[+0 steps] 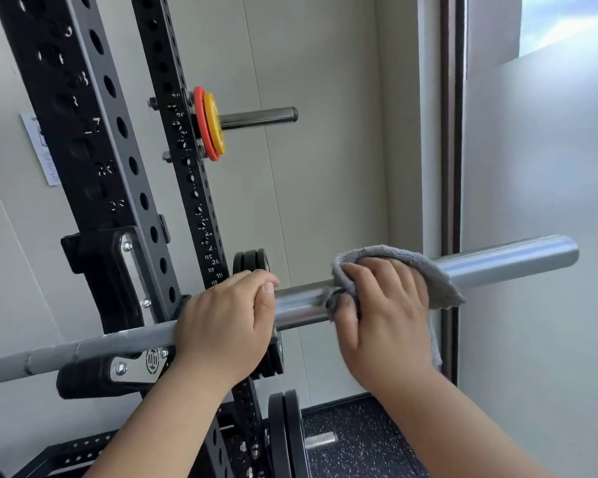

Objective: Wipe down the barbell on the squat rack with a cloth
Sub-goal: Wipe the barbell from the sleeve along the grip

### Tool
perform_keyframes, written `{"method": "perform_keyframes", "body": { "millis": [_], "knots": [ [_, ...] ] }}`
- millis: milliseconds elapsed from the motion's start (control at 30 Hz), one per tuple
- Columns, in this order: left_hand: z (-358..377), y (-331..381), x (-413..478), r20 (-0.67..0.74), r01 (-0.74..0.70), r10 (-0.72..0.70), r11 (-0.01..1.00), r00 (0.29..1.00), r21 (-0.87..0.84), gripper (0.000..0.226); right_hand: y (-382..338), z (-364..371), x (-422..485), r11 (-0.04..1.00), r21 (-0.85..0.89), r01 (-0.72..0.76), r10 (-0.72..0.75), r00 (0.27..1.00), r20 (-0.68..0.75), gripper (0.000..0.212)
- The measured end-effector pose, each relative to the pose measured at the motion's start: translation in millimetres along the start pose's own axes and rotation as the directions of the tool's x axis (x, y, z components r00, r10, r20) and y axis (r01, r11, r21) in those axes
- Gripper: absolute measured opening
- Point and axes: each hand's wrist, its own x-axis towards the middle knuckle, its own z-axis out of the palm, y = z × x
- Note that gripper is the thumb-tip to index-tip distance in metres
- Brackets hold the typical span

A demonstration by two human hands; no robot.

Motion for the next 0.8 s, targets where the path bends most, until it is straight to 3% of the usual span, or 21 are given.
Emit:
{"method": "perform_keyframes", "body": {
  "millis": [167,267,367,500,633,733,800],
  "knots": [
    [1.7,0.4,0.1,-0.013,-0.005,0.005,1.000,1.000,0.009,0.045,-36.5,6.3,4.0,0.961,0.060,0.270,-0.277,0.939,0.205,0.040],
    [2.5,0.3,-1.8,-0.032,-0.020,0.020,1.000,0.999,0.014,0.047,-23.3,5.7,16.7,0.940,0.023,0.340,-0.332,0.901,0.280,0.047],
    [3.3,-0.4,-3.5,-0.059,-0.041,0.042,0.999,0.997,0.026,0.046,4.7,-0.1,24.4,0.951,-0.059,0.304,-0.278,0.922,0.271,0.047],
    [5.1,-0.9,-4.8,-0.087,-0.056,0.059,0.998,0.994,0.043,0.046,44.5,-14.0,27.4,0.981,-0.157,0.111,-0.092,0.988,0.124,0.045],
    [4.1,-0.7,-7.2,-0.089,-0.093,0.099,0.993,0.991,0.066,0.044,42.0,-18.6,23.6,0.982,-0.169,-0.085,0.086,0.996,0.000,0.032],
    [4.1,-0.7,-8.3,-0.088,-0.118,0.124,0.990,0.988,0.071,0.043,7.8,-9.4,19.4,0.986,-0.161,-0.034,0.057,0.988,0.141,0.033],
    [5.5,0.0,-7.4,-0.098,-0.116,0.123,0.990,0.988,0.077,0.042,-14.7,-0.9,11.4,0.992,-0.066,0.107,-0.092,0.976,0.196,0.031]
  ]
}}
